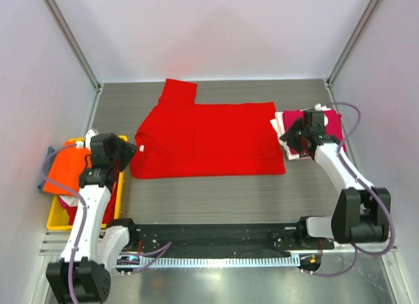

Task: Fold and stack the t-shirts
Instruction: Fold the tshirt

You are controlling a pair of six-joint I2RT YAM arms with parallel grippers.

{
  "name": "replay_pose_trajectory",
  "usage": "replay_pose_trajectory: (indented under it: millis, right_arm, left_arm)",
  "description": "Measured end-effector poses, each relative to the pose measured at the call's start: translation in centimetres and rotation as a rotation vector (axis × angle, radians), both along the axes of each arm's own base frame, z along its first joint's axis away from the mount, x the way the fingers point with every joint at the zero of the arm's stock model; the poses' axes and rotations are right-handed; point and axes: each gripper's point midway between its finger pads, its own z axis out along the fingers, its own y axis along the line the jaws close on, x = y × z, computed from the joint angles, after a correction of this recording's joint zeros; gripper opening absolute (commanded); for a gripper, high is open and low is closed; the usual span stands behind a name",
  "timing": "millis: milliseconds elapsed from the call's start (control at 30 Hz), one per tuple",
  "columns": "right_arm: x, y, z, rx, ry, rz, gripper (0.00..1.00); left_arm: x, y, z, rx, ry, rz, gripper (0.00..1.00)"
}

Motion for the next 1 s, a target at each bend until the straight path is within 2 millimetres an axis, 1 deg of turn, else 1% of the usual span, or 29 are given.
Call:
replay_pose_trajectory:
  millis: [33, 67, 133, 167, 233, 300, 367, 500, 533, 633, 700, 800, 900, 1000]
  right_arm:
    - [1.1, 0.6, 0.6, -0.022, -0.011, 0.022, 0.41]
    - [2.3, 1.2, 1.1, -0.042, -0.02, 0.041, 0.34]
    - [4.7, 2.1, 1.6, -0.085, -0.029, 0.065, 0.25]
    - [5.7, 2.5, 1.5, -0.1, -0.027, 0.073, 0.19]
    - [7.4, 2.5, 0.9, -0.137, -0.01, 0.068, 0.13]
    - [8.7, 2.0, -0.4, -0.173, 0.021, 0.053, 0.06]
    - [10.0, 1.4, -1.7, -0.209, 0.059, 0.041, 0.01]
    - [12.5, 0.8, -4.6, -0.255, 0.128, 0.03, 0.01]
    - [12.8, 0.7, -5.4, -0.263, 0.145, 0.028, 0.01]
    - [13.0, 0.1, -7.6, -0.296, 0.198, 0.015, 0.01]
    - [13.2, -0.5, -8.6, -0.322, 0.226, -0.002, 0.01]
    - [14.3, -1.4, -8.1, -0.359, 0.217, -0.032, 0.01]
    - [15.1, -2.4, -8.3, -0.369, 0.224, -0.057, 0.01]
    - [15.6, -3.3, -8.3, -0.37, 0.225, -0.08, 0.01]
  left_arm:
    - [0.9, -0.3, 0.5, 0.004, -0.006, -0.016, 0.57]
    - [1.7, -0.6, 0.9, 0.006, -0.012, -0.029, 0.57]
    - [3.2, -1.4, 0.5, 0.01, 0.009, -0.059, 0.57]
    - [4.1, -1.9, 0.1, 0.01, 0.022, -0.077, 0.57]
    - [5.4, -2.9, -0.9, 0.012, 0.049, -0.108, 0.57]
    - [6.9, -3.7, -1.7, 0.016, 0.074, -0.133, 0.56]
    - [8.7, -4.4, -2.4, 0.024, 0.092, -0.15, 0.55]
    - [12.7, -5.0, -2.9, 0.05, 0.101, -0.162, 0.54]
    - [13.6, -5.0, -3.0, 0.055, 0.096, -0.16, 0.54]
    - [15.4, -4.9, -3.3, 0.066, 0.096, -0.15, 0.54]
    - [16.2, -4.8, -3.7, 0.076, 0.104, -0.14, 0.54]
    - [17.4, -4.5, -4.6, 0.089, 0.123, -0.129, 0.54]
    - [18.4, -4.3, -5.4, 0.101, 0.139, -0.115, 0.54]
    - [20.2, -4.2, -6.4, 0.111, 0.154, -0.103, 0.52]
